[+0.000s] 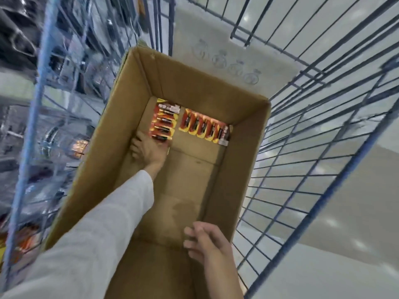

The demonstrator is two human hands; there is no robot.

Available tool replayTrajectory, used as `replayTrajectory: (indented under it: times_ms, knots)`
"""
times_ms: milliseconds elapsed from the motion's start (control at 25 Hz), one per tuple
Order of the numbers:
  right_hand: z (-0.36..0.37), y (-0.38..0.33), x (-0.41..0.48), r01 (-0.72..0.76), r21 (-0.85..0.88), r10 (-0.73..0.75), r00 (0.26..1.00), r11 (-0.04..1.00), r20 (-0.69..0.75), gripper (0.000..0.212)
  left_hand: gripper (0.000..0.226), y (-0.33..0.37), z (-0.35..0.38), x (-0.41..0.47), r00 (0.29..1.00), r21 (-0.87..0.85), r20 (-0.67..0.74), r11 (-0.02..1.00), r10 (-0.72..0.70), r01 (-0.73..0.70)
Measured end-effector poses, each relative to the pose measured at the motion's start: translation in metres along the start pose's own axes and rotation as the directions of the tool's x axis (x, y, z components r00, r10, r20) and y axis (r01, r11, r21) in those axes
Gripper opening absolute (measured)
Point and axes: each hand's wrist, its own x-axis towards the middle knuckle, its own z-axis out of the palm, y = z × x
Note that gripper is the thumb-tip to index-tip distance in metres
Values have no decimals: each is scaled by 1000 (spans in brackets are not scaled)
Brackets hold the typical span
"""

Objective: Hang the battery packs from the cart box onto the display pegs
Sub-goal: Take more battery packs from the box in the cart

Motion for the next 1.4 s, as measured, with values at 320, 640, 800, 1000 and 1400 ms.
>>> replayTrajectory:
  times_ms: [320,640,800,1000,1400]
  knots:
    - [33,-54,37,-30,-18,31,998,999,62,13,35,-29,-36,-16,930,-477,366,852,-33,218]
    - [77,-141,193,-77,381,116,990,921,-82,33,39,-88,-109,-107,864,-661,485,591,-135,463]
    - [84,-151,240,-56,587,76,997,808,-9,17,35,-106,-128,-125,849,-680,508,536,-148,500]
    - [90,-151,255,-61,517,130,986,854,-100,10,36,-121,-135,-131,847,-696,507,503,-162,513]
    - [71,-129,132,87,519,-66,996,850,-58,35,60,-102,-181,-163,847,-709,530,570,42,415]
